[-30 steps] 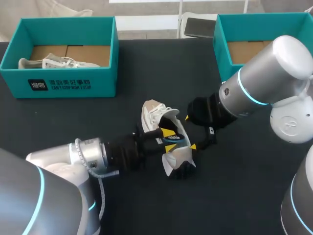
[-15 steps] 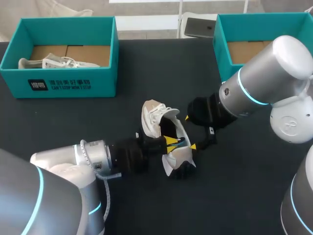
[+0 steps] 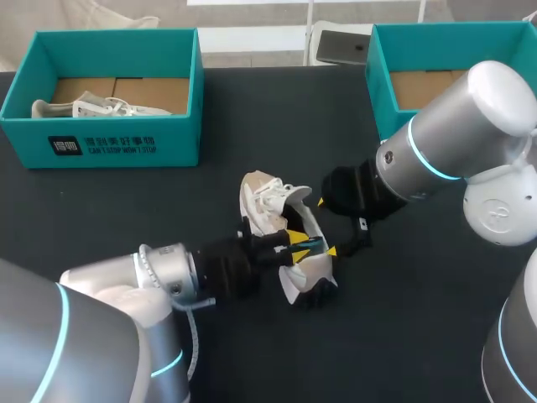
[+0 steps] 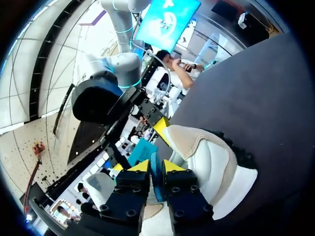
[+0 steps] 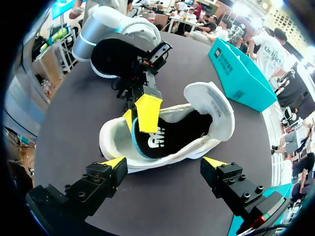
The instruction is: Take the shoe out of the shoebox, open the shoe tongue, remove and reinsert the insole, then place the shoe into the shoebox
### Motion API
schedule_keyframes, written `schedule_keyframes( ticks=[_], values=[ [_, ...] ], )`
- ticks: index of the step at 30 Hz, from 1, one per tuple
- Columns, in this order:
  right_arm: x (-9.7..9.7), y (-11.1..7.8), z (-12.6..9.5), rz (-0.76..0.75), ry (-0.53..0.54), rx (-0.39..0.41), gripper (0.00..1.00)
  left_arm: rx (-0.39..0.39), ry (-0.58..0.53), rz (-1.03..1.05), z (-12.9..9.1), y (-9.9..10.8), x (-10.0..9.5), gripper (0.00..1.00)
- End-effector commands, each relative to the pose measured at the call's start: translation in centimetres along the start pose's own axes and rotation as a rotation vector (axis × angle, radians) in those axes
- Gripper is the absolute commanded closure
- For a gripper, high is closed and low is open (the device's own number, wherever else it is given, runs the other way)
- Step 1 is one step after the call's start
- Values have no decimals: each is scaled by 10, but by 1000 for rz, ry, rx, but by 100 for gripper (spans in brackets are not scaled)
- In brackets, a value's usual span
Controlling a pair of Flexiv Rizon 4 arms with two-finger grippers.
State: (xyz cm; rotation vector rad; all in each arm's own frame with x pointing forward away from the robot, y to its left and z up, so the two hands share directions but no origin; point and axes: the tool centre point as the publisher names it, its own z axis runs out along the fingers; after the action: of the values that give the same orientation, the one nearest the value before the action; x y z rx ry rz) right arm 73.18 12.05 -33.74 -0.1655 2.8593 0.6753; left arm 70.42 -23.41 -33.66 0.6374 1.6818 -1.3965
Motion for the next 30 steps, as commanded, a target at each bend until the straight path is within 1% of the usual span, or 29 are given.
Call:
schedule_keyframes(
  ticks=[1, 8, 15, 22, 25, 28, 29, 30],
  values=[
    [1, 1, 2, 1, -5, 5, 0, 9, -5, 1, -8, -7, -5, 57],
    [1, 1, 2, 1, -5, 5, 0, 30, -18, 16, -13, -15, -21, 56],
    [1, 1, 2, 1, -5, 5, 0, 43, -19, 33, -19, -25, -31, 54],
    [1, 1, 2, 1, -5, 5, 0, 94, -47, 7, -24, -36, -48, 53],
    [1, 1, 2, 1, -5, 5, 0, 112, -25, 0, -25, -41, -55, 53],
    [1, 1, 2, 1, -5, 5, 0, 122, 23, -5, -26, -44, -60, 50],
    [1, 1, 2, 1, -5, 5, 0, 128, 27, 1, -26, -45, -61, 48],
    [1, 1, 2, 1, -5, 5, 0, 129, 50, 5, -26, -45, -63, 49]
  ],
)
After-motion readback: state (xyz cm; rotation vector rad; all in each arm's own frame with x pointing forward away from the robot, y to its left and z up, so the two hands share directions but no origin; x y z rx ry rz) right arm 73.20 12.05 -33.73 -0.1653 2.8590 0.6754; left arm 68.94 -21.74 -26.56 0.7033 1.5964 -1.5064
